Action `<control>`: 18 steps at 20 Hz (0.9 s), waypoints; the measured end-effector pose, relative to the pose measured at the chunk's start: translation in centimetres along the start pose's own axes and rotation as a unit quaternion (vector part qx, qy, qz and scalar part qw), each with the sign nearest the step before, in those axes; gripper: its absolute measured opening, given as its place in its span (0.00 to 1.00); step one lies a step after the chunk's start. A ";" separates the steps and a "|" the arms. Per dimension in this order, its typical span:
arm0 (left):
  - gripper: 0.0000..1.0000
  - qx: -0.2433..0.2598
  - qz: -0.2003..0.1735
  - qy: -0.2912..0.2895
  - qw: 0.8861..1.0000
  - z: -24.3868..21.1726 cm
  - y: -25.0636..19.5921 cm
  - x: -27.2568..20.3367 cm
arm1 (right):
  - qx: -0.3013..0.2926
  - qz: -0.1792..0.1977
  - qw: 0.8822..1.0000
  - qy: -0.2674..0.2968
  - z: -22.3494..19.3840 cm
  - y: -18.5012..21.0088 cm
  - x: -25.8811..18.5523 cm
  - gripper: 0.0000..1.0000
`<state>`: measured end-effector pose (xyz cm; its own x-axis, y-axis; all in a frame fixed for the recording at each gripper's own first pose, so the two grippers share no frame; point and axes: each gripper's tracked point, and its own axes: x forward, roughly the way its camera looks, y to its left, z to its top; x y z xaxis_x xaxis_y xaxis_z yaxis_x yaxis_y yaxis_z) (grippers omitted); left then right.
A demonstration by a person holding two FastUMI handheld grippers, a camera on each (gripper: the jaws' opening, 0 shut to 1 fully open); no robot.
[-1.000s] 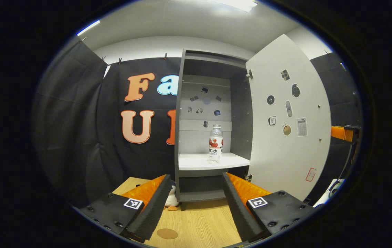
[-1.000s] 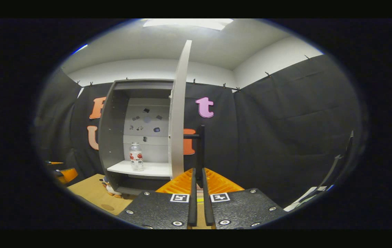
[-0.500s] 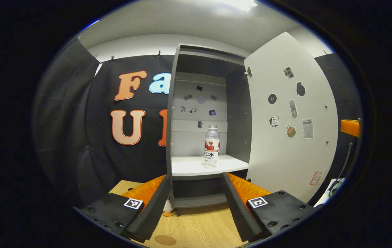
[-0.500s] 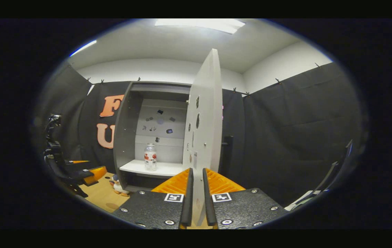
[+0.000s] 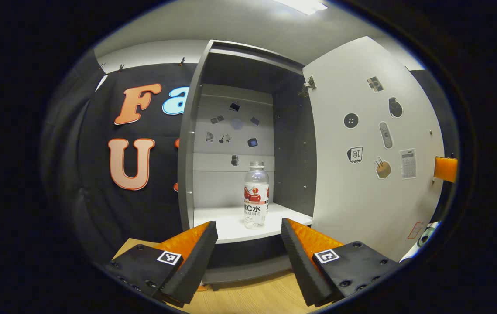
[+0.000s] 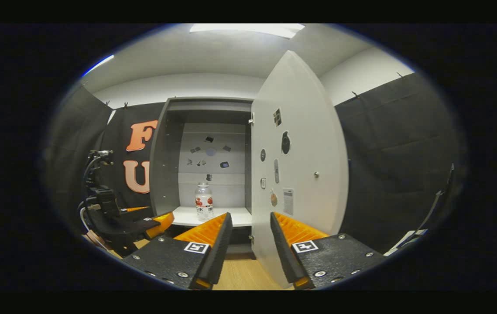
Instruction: Open the cabinet door with the right hand, grasp the bottle in the cabinet with the left hand and place it on the coaster, then close the cabinet door with the right hand.
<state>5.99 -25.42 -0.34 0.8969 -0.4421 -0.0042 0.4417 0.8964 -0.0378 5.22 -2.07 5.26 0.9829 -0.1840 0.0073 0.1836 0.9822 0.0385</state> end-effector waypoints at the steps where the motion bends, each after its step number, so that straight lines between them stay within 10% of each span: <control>1: 0.96 -0.002 -0.008 0.001 1.000 -0.3 0.1 1.3 | -0.004 -0.005 1.000 0.004 -0.2 0.0 0.1 0.58; 8: 0.95 -0.005 -0.048 0.006 0.999 -2.3 0.7 9.4 | -0.025 -0.034 0.999 0.008 -0.8 -0.1 1.6 0.92; 18: 0.95 0.013 -0.089 0.003 0.996 -3.8 -1.5 18.5 | -0.026 -0.042 0.998 0.035 -2.4 0.9 2.4 0.93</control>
<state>21.88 -35.07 -4.12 0.8044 -0.5941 -0.0063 0.5940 0.8044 -0.0119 7.80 -1.51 2.90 0.9622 -0.2647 -0.0646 0.2642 0.9643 -0.0164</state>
